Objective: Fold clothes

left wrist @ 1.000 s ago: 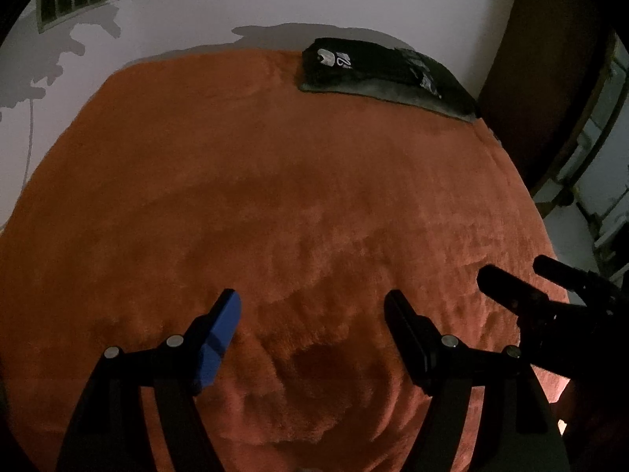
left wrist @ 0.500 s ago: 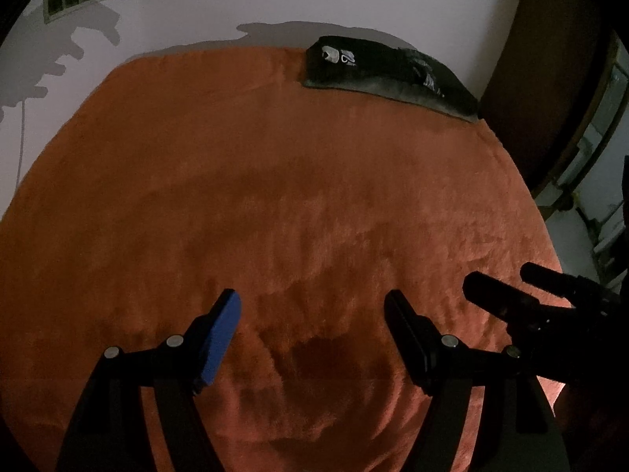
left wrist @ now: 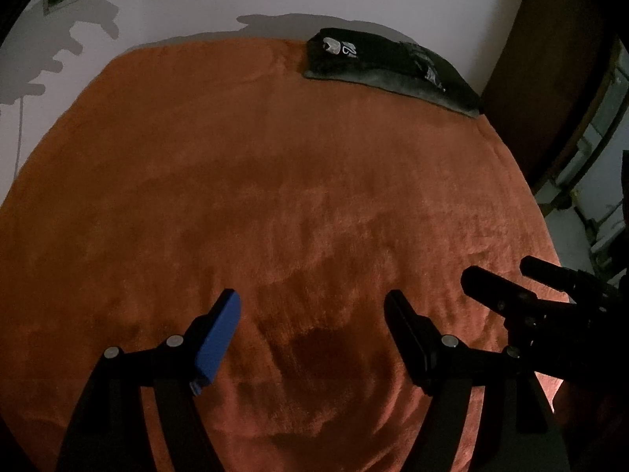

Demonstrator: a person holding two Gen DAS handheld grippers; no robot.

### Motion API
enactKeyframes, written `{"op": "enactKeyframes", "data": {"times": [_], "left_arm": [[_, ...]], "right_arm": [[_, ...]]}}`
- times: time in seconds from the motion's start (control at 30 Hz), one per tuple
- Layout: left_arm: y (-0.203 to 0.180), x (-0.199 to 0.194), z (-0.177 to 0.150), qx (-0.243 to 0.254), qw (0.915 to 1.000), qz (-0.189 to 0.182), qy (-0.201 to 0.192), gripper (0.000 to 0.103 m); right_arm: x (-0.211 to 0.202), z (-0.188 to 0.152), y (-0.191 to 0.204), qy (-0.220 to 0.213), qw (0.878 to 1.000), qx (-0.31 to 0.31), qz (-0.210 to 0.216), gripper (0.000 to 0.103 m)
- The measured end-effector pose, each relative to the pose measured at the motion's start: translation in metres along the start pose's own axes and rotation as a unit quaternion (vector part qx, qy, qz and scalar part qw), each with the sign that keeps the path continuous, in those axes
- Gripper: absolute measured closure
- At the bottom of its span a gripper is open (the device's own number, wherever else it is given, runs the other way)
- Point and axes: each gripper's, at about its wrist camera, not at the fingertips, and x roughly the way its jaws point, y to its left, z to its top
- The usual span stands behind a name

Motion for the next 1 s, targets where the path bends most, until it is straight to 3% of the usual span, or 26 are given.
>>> {"op": "enactKeyframes", "data": {"times": [1.0], "left_arm": [[0.0007,-0.0006,-0.0024,0.005,1.0,0.004,0.001,0.027]], "right_arm": [[0.0021,-0.0049,0.0036,-0.005,1.0,-0.01,-0.013,0.01]]}}
